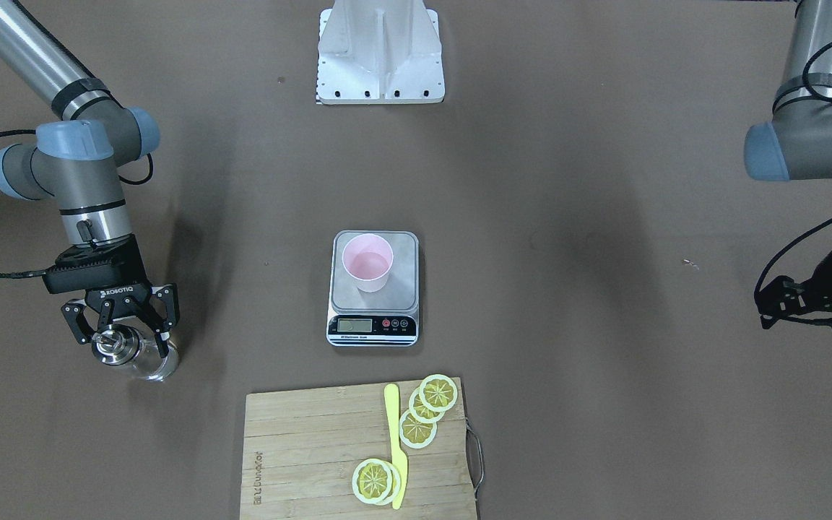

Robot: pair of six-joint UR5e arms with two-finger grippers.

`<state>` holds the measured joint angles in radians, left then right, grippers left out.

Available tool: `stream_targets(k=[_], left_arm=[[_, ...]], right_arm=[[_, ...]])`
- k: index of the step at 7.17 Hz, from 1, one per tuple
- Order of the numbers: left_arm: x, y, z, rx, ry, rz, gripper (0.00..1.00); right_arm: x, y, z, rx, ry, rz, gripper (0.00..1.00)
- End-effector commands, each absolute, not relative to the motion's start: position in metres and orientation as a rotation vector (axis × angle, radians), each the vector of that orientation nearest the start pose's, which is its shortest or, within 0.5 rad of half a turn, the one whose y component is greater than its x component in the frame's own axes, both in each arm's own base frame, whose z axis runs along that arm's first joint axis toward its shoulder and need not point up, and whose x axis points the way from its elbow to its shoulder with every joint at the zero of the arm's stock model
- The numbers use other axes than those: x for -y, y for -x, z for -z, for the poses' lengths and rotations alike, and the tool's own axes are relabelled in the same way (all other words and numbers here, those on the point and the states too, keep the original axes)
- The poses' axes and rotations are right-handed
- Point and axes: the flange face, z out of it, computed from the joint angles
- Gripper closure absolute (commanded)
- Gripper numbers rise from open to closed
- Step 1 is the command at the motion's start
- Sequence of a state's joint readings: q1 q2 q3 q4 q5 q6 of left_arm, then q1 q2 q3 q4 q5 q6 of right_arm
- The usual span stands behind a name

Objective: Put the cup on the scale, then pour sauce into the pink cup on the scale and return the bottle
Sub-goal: 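Lower the dispenser onto the table and open the right gripper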

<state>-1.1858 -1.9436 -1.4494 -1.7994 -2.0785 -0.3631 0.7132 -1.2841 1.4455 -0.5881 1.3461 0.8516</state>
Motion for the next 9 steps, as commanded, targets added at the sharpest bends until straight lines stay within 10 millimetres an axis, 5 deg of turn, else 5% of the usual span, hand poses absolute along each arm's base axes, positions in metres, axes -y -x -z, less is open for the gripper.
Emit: stream_targets(k=[1, 5, 9], left_arm=[[0.647, -0.171, -0.493, -0.634, -0.253, -0.143, 0.01], [0.648, -0.170, -0.498, -0.614, -0.255, -0.138, 0.01], [0.647, -0.171, -0.501, -0.613, -0.252, -0.141, 0.01]], right_arm=[[0.543, 0.368, -0.453, 0.772, -0.862, -0.070, 0.00], [0.530, 0.355, -0.459, 0.793, -0.836, -0.056, 0.00], [0.491, 0.299, -0.468, 0.849, -0.771, -0.021, 0.00]])
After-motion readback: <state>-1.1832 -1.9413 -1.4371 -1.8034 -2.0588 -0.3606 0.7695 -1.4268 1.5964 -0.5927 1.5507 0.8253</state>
